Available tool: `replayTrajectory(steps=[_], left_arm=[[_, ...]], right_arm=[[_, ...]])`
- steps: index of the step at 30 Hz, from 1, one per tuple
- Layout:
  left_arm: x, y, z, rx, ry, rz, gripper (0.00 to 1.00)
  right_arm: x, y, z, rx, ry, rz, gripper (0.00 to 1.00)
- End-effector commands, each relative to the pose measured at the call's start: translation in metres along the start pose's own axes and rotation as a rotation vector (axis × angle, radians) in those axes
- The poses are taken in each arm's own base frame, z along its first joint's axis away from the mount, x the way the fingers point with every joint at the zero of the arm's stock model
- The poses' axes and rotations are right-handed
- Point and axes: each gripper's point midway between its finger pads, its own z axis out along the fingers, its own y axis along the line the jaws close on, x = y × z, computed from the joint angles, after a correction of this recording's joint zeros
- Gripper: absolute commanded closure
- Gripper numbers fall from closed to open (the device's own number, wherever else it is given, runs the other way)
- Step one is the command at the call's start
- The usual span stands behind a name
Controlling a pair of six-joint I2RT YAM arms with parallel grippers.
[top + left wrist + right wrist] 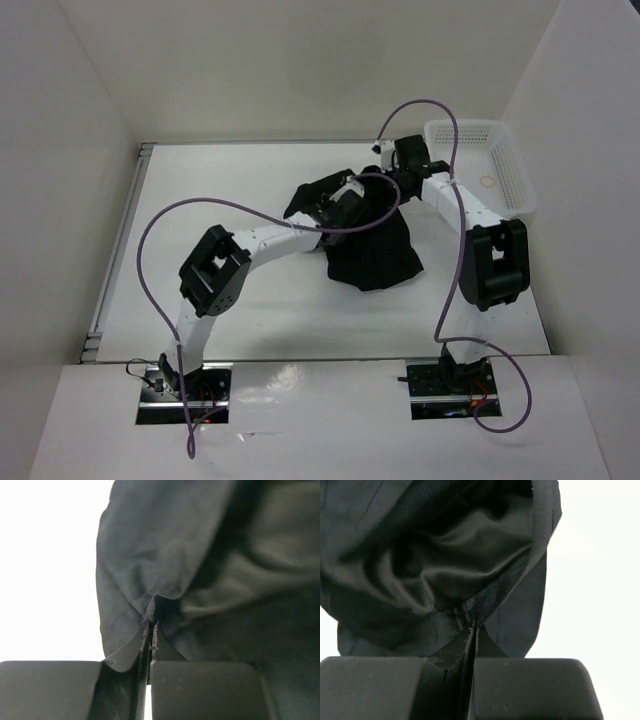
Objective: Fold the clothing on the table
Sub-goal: Flatten the skirt out
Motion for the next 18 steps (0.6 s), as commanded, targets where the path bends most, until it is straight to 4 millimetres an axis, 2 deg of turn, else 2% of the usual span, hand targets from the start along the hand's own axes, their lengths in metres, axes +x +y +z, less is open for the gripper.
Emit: replayTrajectory(steps=[1, 3, 4, 8, 9, 11, 13, 14, 15, 18], left_arm=[[-0.046, 0.064, -0.006, -0.101, -0.081, -0.106, 1.00], [-0.052, 0.084, -0.006, -0.122, -0.080, -0.123, 1.00], [-0.062, 0.101, -0.008, -0.139, -0.096, -0.150, 1.00], [-0.077, 0.132, -0.015, -0.161, -0.111, -0.192, 1.00], [-0.081, 0.134, -0.016, -0.162, -0.119, -0.199, 1.00], [-0.091, 0.156, -0.024, -0.182, -0.140, -0.226, 1.00], [-0.098, 0.170, -0.026, -0.197, -0.147, -0.248, 1.00], [-0.098, 0.189, -0.029, -0.219, -0.142, -0.260, 1.00], [-0.108, 0.200, -0.034, -0.220, -0.163, -0.285, 1.00], [-0.112, 0.235, -0.040, -0.243, -0.175, -0.336, 1.00]], right_arm=[[-0.028, -0.009, -0.039, 0.037, -0.104, -0.022, 1.00], [-0.030, -0.009, -0.049, 0.040, -0.117, -0.033, 1.00], [-0.028, -0.008, -0.049, 0.038, -0.107, -0.031, 1.00], [-0.031, -0.006, -0.061, 0.032, -0.120, -0.054, 1.00], [-0.030, -0.003, -0.064, 0.017, -0.115, -0.070, 1.00], [-0.032, 0.001, -0.074, -0.002, -0.117, -0.091, 1.00], [-0.039, 0.004, -0.089, -0.008, -0.145, -0.115, 1.00], [-0.039, -0.004, -0.093, 0.042, -0.146, -0.113, 1.00], [-0.043, -0.007, -0.102, 0.070, -0.163, -0.115, 1.00], [-0.053, -0.021, -0.126, 0.151, -0.214, -0.124, 1.00]])
